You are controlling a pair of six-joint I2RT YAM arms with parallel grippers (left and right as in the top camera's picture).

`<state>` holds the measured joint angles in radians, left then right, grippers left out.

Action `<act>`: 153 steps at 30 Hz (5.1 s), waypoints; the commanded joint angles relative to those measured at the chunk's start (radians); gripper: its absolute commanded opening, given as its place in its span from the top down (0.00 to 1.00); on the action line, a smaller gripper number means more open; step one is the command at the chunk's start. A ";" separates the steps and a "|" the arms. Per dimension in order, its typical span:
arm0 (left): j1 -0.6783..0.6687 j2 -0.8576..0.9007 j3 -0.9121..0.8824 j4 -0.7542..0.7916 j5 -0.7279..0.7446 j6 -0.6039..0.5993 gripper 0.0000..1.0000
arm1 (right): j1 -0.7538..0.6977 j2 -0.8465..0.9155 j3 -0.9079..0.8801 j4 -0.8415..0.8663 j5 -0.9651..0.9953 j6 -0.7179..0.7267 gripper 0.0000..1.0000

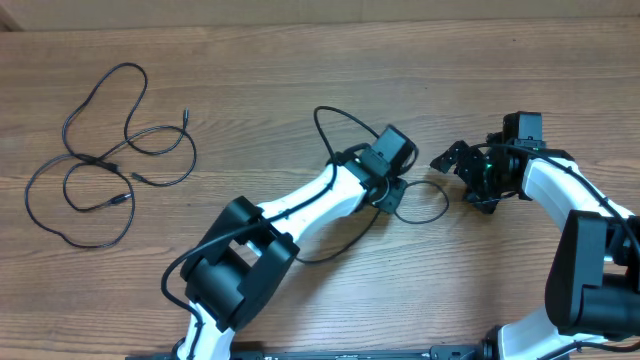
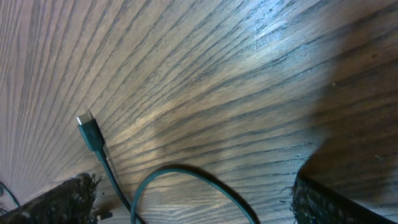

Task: Untangle cables

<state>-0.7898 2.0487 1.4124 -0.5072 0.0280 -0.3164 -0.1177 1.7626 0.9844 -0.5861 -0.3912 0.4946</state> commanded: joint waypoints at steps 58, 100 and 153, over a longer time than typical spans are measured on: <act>0.118 -0.087 0.014 -0.211 -0.105 0.462 0.56 | 0.001 -0.006 0.003 0.005 0.032 -0.006 0.00; 0.069 0.155 -0.003 -0.233 -0.171 0.582 0.10 | 0.001 -0.006 0.003 0.005 0.032 -0.006 0.00; 0.071 0.153 -0.001 -0.173 -0.084 0.550 0.96 | 0.001 -0.006 0.003 0.005 0.032 -0.006 0.00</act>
<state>-0.7204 2.1109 1.4555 -0.6765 -0.0429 0.2745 -0.1177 1.7626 0.9844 -0.5858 -0.3885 0.4950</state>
